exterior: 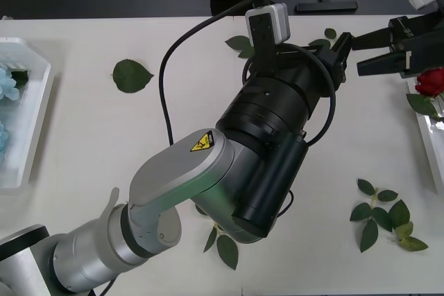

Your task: Place the red flowers into the right box and the blue flowers into the left box. If a person shows an open palm, hand one flower to the person first, then continue sorting.

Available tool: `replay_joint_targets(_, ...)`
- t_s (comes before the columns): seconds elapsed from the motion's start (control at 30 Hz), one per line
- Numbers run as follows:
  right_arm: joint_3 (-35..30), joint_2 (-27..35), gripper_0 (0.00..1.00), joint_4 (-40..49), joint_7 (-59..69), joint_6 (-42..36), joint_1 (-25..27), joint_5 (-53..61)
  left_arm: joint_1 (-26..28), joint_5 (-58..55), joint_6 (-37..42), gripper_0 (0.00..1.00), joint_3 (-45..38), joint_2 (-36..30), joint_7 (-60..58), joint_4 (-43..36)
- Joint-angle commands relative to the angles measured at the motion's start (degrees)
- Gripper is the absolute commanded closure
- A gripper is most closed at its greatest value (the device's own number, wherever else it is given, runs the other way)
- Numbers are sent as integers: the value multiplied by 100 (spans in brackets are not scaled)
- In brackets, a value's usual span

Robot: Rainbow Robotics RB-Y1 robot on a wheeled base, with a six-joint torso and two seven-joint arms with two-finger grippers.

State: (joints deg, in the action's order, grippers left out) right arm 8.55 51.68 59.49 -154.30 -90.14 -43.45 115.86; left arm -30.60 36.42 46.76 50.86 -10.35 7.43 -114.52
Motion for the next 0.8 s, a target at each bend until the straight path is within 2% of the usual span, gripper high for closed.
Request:
replay_joint_targets(0.03, -28, 545, 4, 836, -70, 208, 539, 209, 150, 67, -61, 0, 161, -37, -242, -114)
replay_joint_targets(0.17, -28, 712, 4, 1126, -70, 410, 759, 209, 98, -100, -70, 0, 29, -257, -215, -281)
replay_joint_targets(0.33, -28, 905, 4, 1320, -70, 682, 970, 209, 107, -953, -79, 0, -331, -634, -101, -765)
replay_joint_targets(0.53, -28, 1133, 4, 1443, -70, 726, 1058, 279, 107, -3625, 642, 0, -1465, -1267, 1376, -1538)
replay_joint_targets(0.67, -28, 1274, 4, 1706, -70, 814, 1234, 385, 107, -5646, 1450, 0, -2616, -1601, 2922, -1837)
replay_joint_targets(0.8, -28, 1388, 4, 2102, -70, 1087, 1497, 517, 265, -7193, 2066, 0, -3680, -1839, 4522, -1899)
